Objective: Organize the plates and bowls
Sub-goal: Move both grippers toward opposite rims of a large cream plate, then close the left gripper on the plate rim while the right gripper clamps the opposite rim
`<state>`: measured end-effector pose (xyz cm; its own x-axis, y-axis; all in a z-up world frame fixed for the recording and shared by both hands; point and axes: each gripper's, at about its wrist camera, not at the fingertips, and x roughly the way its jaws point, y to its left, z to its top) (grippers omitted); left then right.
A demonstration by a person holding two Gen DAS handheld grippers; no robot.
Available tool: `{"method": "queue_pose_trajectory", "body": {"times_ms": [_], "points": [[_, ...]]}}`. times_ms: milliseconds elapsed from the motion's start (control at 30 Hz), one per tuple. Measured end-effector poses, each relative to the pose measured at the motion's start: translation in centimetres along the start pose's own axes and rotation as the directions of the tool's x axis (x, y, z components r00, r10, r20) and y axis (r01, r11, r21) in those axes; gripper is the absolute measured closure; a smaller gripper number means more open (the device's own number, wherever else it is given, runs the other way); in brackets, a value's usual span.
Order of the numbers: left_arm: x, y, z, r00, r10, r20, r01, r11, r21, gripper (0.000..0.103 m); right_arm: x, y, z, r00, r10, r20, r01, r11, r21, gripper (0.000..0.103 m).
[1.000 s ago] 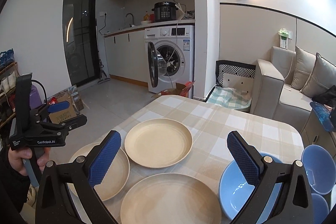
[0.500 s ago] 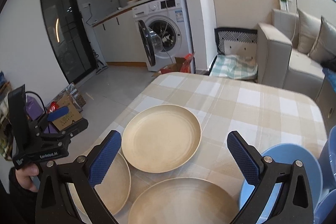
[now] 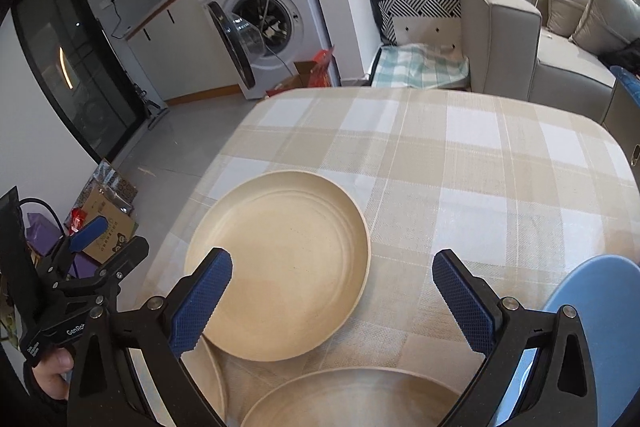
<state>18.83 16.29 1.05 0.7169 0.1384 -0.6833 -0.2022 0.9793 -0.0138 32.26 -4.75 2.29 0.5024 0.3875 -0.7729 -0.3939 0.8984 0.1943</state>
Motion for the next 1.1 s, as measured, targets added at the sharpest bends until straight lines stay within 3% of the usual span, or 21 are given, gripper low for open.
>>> {"method": "queue_pose_trajectory", "body": {"times_ms": [233, 600, 833, 1000, 1100], "points": [[3.2, -0.5, -0.3, 0.998, -0.002, -0.057, 0.002, 1.000, 0.007, 0.000, 3.6, -1.0, -0.1, 0.997, -0.014, -0.080, 0.017, 0.999, 0.030, 0.005], [6.1, -1.1, -0.6, 0.992, -0.002, -0.124, 0.005, 1.000, 0.024, 0.000, 6.9, -0.9, -1.0, 0.987, -0.027, -0.158, 0.034, 0.999, 0.041, 0.028], [6.7, -1.1, -0.8, 0.989, -0.002, -0.146, 0.008, 0.999, 0.041, 0.000, 7.8, -1.1, -1.4, 0.982, -0.017, -0.189, 0.025, 0.999, 0.039, 0.036], [6.9, -1.3, -1.0, 0.989, -0.003, -0.149, 0.011, 0.998, 0.057, 0.001, 8.2, -1.5, -1.7, 0.980, -0.015, -0.199, 0.023, 0.999, 0.041, 0.052], [7.0, -1.5, -1.1, 0.988, 0.002, -0.153, 0.009, 0.997, 0.071, 0.006, 8.3, -1.5, -1.8, 0.980, -0.014, -0.199, 0.021, 0.999, 0.034, 0.056]]}}
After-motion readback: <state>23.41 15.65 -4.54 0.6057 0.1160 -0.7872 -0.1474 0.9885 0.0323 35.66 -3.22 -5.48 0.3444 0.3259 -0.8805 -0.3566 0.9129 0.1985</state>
